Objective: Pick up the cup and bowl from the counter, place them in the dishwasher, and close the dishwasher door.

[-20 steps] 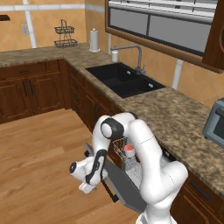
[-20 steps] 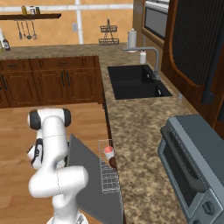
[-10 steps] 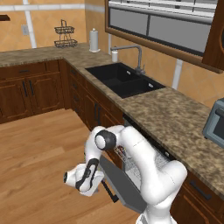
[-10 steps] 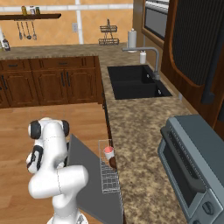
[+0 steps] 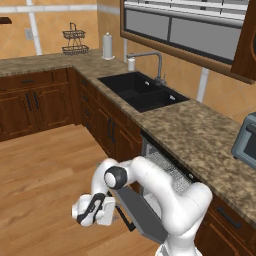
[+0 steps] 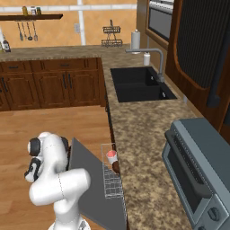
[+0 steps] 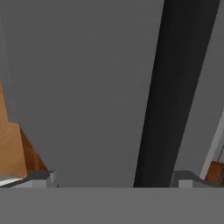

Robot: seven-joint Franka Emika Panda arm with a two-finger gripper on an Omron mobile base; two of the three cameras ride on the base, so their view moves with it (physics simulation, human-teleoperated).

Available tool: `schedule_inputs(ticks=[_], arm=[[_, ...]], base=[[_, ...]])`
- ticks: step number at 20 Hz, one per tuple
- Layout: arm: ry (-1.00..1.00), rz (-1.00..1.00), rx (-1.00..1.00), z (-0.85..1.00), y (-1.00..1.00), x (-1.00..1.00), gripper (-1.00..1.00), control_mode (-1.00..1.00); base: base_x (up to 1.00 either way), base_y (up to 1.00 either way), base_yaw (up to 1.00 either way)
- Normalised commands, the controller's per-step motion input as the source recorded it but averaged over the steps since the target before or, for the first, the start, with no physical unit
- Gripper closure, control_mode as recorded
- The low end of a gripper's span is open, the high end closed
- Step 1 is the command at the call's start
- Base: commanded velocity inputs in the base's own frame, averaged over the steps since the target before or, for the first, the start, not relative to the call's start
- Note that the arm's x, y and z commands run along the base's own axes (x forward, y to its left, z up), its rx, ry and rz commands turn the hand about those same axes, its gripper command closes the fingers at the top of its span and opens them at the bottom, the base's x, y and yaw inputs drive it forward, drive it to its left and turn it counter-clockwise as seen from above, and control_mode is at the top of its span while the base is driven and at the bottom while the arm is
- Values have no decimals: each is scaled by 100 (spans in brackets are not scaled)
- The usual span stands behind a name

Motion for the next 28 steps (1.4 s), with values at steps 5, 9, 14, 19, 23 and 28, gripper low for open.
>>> schedule_inputs(ticks=[5, 9, 14, 19, 23, 28], arm=[[-2, -2, 0, -2, -100, 0, -100, -100], [0, -2, 0, 6, -100, 0, -100, -100], [0, 0, -14, 15, -100, 0, -100, -100], [1, 0, -23, 0, -100, 0, -100, -100], [0, 0, -23, 0, -100, 0, -100, -100], [-3, 0, -47, 0, -100, -7, -100, -100]], base=[[0, 0, 0], [0, 0, 0], [0, 0, 0], [0, 0, 0], [0, 0, 0], [0, 0, 0]])
